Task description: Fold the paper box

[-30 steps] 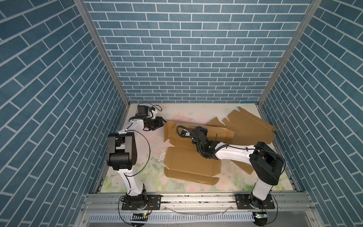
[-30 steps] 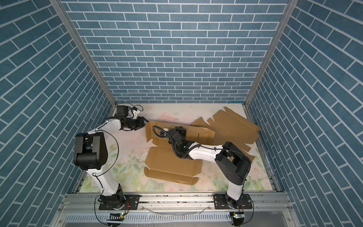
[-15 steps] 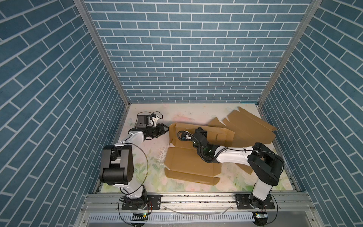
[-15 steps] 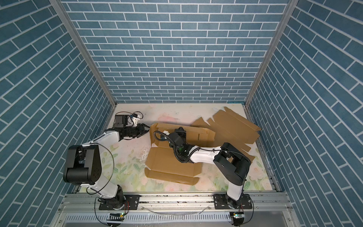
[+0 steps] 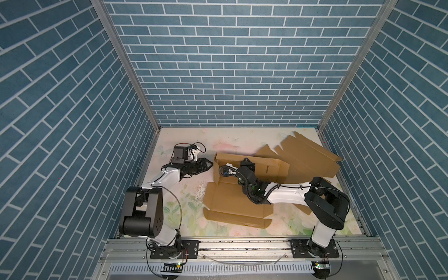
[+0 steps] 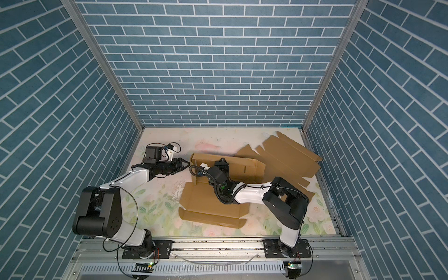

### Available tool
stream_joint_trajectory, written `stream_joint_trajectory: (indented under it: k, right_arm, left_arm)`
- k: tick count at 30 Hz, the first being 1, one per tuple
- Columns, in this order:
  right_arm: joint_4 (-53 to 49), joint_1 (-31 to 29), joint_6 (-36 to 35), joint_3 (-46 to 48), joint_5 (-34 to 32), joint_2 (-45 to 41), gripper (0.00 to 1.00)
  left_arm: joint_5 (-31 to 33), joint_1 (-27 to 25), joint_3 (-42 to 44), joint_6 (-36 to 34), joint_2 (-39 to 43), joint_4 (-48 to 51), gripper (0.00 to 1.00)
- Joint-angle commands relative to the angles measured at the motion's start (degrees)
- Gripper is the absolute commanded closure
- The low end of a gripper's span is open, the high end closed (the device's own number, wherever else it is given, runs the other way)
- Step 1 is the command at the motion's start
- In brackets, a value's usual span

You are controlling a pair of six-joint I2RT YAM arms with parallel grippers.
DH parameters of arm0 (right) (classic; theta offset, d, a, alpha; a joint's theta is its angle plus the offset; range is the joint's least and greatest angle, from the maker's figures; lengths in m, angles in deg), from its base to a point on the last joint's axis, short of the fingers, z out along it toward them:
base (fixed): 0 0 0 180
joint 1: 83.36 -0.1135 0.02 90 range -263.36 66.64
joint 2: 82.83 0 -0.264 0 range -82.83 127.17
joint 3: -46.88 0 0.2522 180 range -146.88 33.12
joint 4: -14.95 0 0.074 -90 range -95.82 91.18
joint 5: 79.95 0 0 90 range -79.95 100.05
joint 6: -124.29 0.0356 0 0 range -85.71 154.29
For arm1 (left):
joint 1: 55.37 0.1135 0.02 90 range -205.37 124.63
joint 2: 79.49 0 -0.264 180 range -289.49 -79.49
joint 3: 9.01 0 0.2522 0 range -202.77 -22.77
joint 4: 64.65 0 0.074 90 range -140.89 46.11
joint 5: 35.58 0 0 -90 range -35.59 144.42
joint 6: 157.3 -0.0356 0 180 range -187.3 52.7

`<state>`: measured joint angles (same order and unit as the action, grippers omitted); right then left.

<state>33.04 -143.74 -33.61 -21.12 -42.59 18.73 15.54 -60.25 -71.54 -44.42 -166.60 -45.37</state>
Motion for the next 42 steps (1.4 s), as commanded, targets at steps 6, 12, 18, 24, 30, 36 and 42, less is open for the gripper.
stream_joint_trajectory:
  k: [6, 12, 18, 24, 30, 36, 42]
  right_arm:
    - [-1.0, -0.3, -1.9, 1.4, 1.7, -0.5, 1.00]
    - [-2.1, -0.3, -1.3, 1.6, 2.3, -0.9, 1.00]
    - [-2.6, -0.2, -0.8, 1.6, 2.8, -0.9, 1.00]
    - [-3.7, -0.2, -0.1, 1.3, 3.7, -1.1, 1.00]
    - [-5.9, -0.1, 1.7, 1.2, 5.0, -2.2, 1.00]
    - [-6.3, -0.1, 2.6, 1.5, 5.7, -2.5, 1.00]
    - [-6.3, -0.2, 3.2, 1.6, 5.9, -2.8, 1.00]
  left_arm:
    - [3.7, -2.9, -0.3, -7.6, 1.3, 7.4, 0.39]
    - [4.6, -3.6, -0.1, -9.8, 2.4, 10.8, 0.39]
    - [4.3, -5.8, 0.0, -10.9, 2.3, 7.7, 0.36]
    - [6.4, -7.5, 5.3, -10.7, 5.2, -7.4, 0.35]
    - [13.9, -9.7, 8.5, -11.9, 5.4, -16.2, 0.39]
    - [23.4, -14.5, 13.9, -14.2, 5.9, -24.7, 0.41]
    - [32.6, -15.5, 19.9, -12.9, 7.3, -33.2, 0.53]
